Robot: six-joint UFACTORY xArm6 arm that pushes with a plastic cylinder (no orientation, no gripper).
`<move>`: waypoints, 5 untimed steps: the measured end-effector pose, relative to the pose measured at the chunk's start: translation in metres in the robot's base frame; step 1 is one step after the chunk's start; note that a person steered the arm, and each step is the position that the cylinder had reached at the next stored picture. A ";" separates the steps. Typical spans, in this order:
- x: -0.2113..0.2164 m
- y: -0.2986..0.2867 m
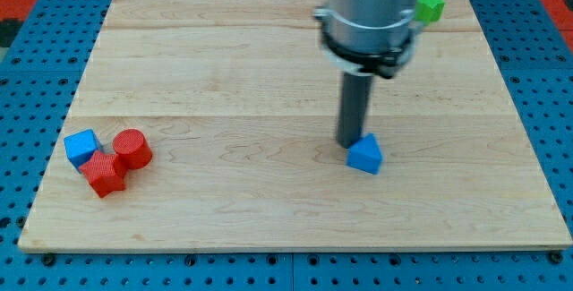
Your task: Push blue triangle towards the bottom right
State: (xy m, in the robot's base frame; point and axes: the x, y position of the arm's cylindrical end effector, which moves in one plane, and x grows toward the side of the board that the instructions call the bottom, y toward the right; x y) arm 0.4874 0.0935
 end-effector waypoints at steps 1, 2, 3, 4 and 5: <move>0.007 0.031; -0.012 -0.002; -0.016 -0.061; 0.017 -0.068; 0.034 -0.030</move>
State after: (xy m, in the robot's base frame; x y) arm 0.5214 0.0634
